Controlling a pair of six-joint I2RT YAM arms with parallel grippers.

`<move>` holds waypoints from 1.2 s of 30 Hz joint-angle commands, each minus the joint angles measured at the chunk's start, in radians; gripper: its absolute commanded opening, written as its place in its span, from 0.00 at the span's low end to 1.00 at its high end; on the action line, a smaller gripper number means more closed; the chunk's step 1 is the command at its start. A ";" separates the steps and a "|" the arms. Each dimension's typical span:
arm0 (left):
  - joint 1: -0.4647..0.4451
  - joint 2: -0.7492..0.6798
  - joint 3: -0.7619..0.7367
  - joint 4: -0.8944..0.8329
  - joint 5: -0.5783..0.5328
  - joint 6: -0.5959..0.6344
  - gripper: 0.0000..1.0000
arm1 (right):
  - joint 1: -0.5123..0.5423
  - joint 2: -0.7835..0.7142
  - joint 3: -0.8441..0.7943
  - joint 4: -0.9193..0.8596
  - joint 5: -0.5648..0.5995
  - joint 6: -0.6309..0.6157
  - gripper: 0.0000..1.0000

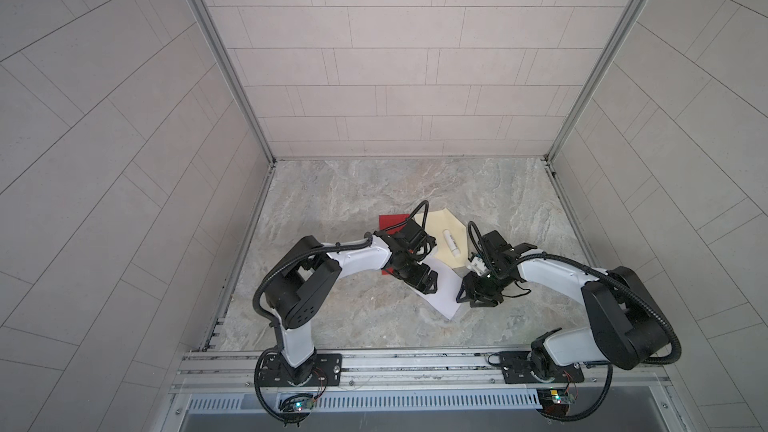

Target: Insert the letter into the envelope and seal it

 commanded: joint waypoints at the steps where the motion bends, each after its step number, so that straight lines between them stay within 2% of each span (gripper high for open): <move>1: -0.003 0.047 0.030 -0.012 0.036 0.057 0.88 | -0.011 0.074 -0.010 0.111 -0.033 0.011 0.54; 5: -0.003 0.079 0.026 -0.009 0.112 0.083 0.89 | -0.011 0.142 0.026 0.177 -0.068 0.017 0.53; 10: -0.001 0.087 0.009 -0.010 0.148 0.088 0.89 | -0.012 0.179 0.065 0.240 -0.097 0.034 0.52; 13: 0.003 0.075 0.007 -0.023 0.148 0.086 0.83 | -0.013 0.191 0.085 0.245 -0.098 0.037 0.52; 17: 0.016 0.047 -0.005 -0.006 0.154 0.060 0.54 | -0.015 0.188 0.101 0.243 -0.095 0.043 0.52; 21: 0.037 0.023 -0.024 0.066 0.149 -0.007 0.16 | -0.017 0.160 0.112 0.231 -0.082 0.042 0.52; 24: 0.057 -0.016 -0.042 0.143 0.138 -0.077 0.02 | -0.023 0.115 0.125 0.204 -0.059 0.032 0.52; 28: 0.092 -0.107 -0.059 0.245 0.171 -0.185 0.00 | -0.065 0.034 0.162 0.133 -0.063 -0.025 0.54; 31: 0.126 -0.173 -0.072 0.335 0.236 -0.269 0.00 | -0.101 -0.004 0.188 0.118 -0.129 -0.052 0.57; 36: 0.165 -0.220 -0.070 0.445 0.390 -0.391 0.00 | -0.118 -0.055 0.217 0.200 -0.258 -0.012 0.58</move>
